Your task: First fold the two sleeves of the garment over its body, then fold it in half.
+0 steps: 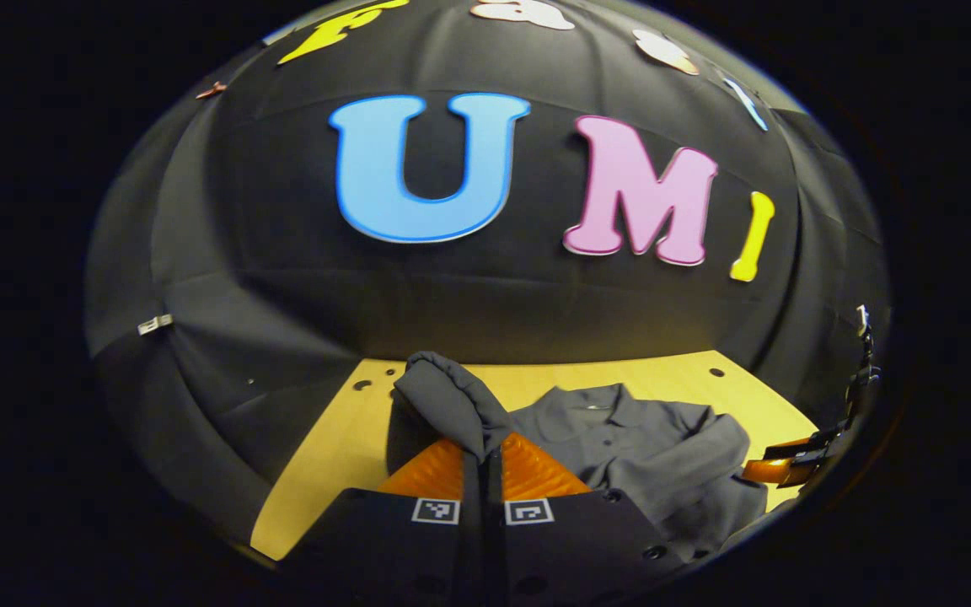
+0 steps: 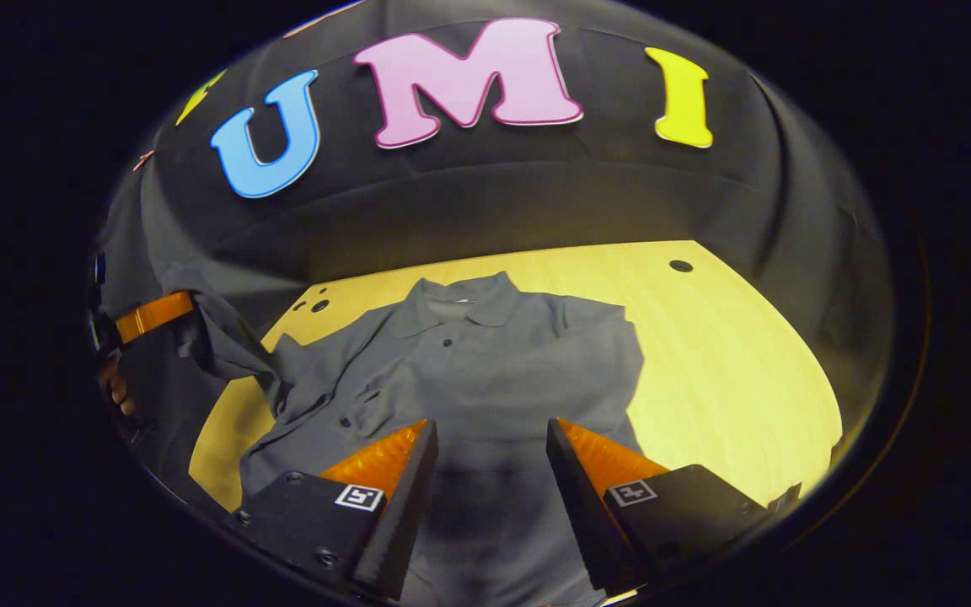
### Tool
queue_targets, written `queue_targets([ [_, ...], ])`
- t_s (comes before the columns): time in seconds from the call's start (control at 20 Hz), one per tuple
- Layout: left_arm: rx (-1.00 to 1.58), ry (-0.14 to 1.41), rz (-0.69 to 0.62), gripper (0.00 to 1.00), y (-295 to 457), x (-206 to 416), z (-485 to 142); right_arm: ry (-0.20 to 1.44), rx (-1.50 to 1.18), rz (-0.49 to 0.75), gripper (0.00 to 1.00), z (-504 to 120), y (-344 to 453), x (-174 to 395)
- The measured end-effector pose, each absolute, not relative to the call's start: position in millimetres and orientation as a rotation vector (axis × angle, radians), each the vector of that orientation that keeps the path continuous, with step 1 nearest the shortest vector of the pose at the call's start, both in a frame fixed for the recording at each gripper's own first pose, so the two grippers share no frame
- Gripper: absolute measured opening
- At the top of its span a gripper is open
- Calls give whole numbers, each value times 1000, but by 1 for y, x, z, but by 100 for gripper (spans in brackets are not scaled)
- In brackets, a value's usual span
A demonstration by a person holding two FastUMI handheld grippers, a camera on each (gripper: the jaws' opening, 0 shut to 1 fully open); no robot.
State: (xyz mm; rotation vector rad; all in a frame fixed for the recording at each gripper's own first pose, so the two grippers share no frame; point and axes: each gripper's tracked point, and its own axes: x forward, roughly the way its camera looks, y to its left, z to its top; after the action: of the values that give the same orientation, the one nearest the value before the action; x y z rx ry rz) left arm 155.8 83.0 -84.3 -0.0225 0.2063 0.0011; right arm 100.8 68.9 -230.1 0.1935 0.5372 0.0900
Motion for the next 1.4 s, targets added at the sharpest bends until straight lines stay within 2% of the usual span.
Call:
queue_targets([
  [0.3,-6,229,-142,5,-26,169,-97,531,210,12,81,-234,1,90],
  [0.6,37,299,-250,5,-118,181,-147,553,235,-35,81,-250,-49,80],
  [0.95,115,394,-291,5,-185,184,-225,572,256,-42,81,-268,-80,79],
  [1.4,135,488,-283,5,-222,164,-295,599,251,-6,81,-283,-88,77],
])
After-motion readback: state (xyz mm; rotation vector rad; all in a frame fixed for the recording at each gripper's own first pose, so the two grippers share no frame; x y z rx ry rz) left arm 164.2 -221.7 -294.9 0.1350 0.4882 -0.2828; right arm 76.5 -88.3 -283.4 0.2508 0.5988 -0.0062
